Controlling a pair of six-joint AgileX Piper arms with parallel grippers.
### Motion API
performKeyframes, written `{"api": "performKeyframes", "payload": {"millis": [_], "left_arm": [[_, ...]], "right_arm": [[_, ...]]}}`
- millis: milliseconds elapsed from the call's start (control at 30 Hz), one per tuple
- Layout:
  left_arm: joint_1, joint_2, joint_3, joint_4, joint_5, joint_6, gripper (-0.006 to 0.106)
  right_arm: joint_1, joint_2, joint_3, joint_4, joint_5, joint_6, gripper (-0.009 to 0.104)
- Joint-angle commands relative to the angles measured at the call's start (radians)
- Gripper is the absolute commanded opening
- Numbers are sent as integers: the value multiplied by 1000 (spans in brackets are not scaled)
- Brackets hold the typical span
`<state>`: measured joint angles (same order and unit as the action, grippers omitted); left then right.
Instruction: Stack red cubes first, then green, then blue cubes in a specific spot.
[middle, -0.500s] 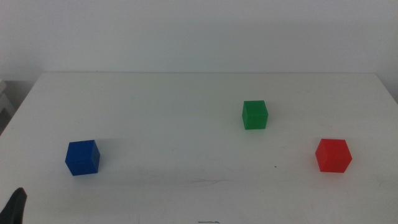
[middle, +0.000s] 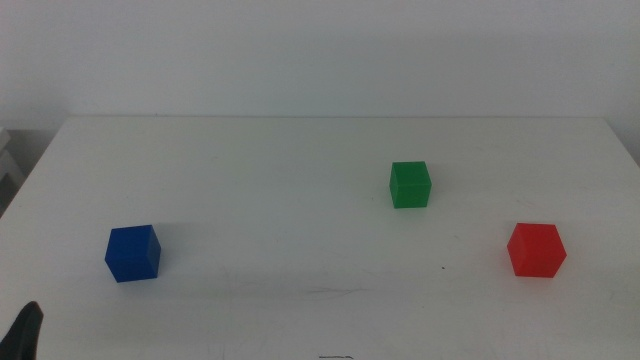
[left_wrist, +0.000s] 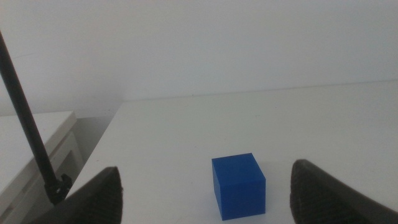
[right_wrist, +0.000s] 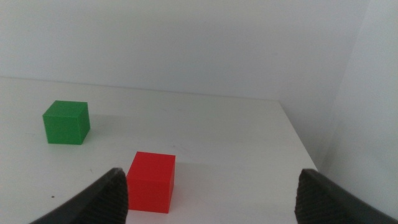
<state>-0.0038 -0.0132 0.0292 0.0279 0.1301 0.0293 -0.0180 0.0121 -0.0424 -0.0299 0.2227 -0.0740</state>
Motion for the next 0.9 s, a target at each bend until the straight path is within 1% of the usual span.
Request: {"api": "performKeyframes", "payload": {"millis": [0,167,300,367,467,533,567,767,867], "left_arm": [[-5,-20,-3,-8,-86,-1,91],[-5,-20,-3,-8,-86,-1,91],[-5,-20,-3,-8,-86,-1,91],[-5,-20,-3,-8,-86,-1,91],[-5,-20,-3,-8,-86,-1,91],[-5,-20,-3,-8,-86,-1,91],[-5,-20,-3,-8,-86,-1,91],[-5,-20,-3,-8,-86,-1,91],[-5,-20,-3,-8,-86,-1,91]], "right_arm": [[-7,63,-104,9,-8,-2,82],[-7,223,-279,10,138,-2,82],[-7,355,-426,30,268,-2,82],[-7,428,-497,47,347,-2,82],[-7,538,-597,47,492,-2,82],[-7,602,-654,46,536,0,82],[-7,638,-687,30,555,-1,82],[-7,863,-909,30,736,51,82],[-7,969,-1004,30,791,74,82]]}}
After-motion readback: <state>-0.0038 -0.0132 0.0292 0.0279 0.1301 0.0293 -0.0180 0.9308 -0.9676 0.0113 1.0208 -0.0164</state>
